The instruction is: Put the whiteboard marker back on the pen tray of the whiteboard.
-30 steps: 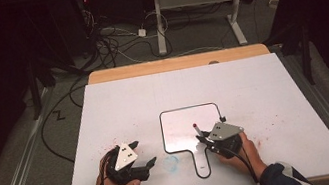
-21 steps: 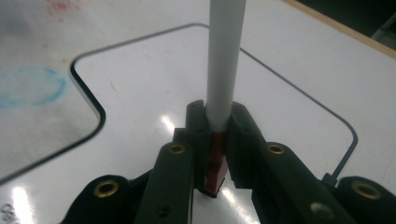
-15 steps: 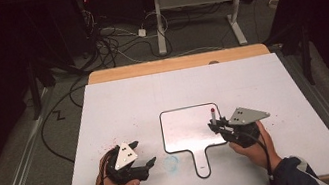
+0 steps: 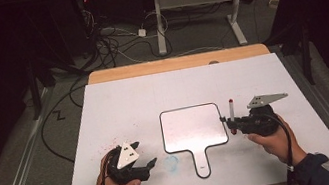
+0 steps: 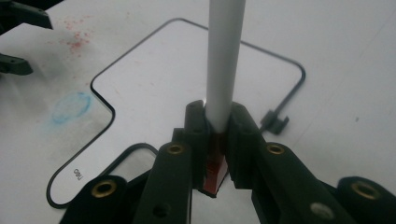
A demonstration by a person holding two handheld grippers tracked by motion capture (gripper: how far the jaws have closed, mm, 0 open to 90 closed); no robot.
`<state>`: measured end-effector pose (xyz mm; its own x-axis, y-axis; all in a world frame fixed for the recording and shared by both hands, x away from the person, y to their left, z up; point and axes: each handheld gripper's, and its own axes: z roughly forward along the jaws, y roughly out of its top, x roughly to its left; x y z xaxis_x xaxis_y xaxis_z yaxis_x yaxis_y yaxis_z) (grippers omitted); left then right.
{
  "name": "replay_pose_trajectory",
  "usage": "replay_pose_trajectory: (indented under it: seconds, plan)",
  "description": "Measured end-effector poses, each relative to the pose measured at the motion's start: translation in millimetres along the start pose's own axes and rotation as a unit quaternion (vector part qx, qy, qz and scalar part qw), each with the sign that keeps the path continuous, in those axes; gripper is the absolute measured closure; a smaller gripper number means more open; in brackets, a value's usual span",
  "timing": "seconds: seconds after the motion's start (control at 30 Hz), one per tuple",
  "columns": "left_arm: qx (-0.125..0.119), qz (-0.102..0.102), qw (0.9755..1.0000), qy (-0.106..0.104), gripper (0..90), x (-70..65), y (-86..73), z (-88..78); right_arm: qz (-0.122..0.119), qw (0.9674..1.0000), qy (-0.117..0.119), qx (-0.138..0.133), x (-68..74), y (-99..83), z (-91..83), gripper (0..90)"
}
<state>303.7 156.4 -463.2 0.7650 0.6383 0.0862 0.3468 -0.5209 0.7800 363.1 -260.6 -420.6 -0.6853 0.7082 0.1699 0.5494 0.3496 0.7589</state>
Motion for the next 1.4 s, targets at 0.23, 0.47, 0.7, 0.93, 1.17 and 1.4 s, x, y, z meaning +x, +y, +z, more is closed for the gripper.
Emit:
replay_pose_trajectory:
  seconds: [0.23, 0.47, 0.7, 0.93, 1.17, 1.4]
  plan:
    - [0.005, 0.015, 0.9999, -0.003, 21.2, -6.5, 2.9, 0.6, 0.057, 0.9966, 0.018, 0.058, -18.4, -9.1, 21.8, 79.4]
    - [0.016, 0.017, 0.9997, -0.004, 20.8, -6.6, 2.5, 3.0, 0.059, 0.9958, 0.000, 0.070, -19.5, -13.3, 32.6, 80.4]
    - [0.017, 0.018, 0.9997, -0.002, 20.9, -6.0, 2.3, 3.4, -0.025, 0.9967, -0.052, 0.057, -3.8, -8.2, 39.1, 67.7]
    - [0.020, 0.020, 0.9996, -0.003, 20.9, -7.2, 2.9, 5.2, -0.098, 0.9891, -0.100, 0.045, 8.7, 0.6, 58.6, 56.6]
    - [0.029, 0.020, 0.9994, 0.000, 20.9, -6.8, 1.7, 6.3, -0.112, 0.9804, -0.157, 0.043, 2.2, -1.4, 63.5, 65.8]
    - [0.033, 0.024, 0.9992, 0.000, 20.9, -7.8, 2.5, 7.6, -0.098, 0.9833, -0.151, 0.029, -10.4, -4.1, 62.9, 78.2]
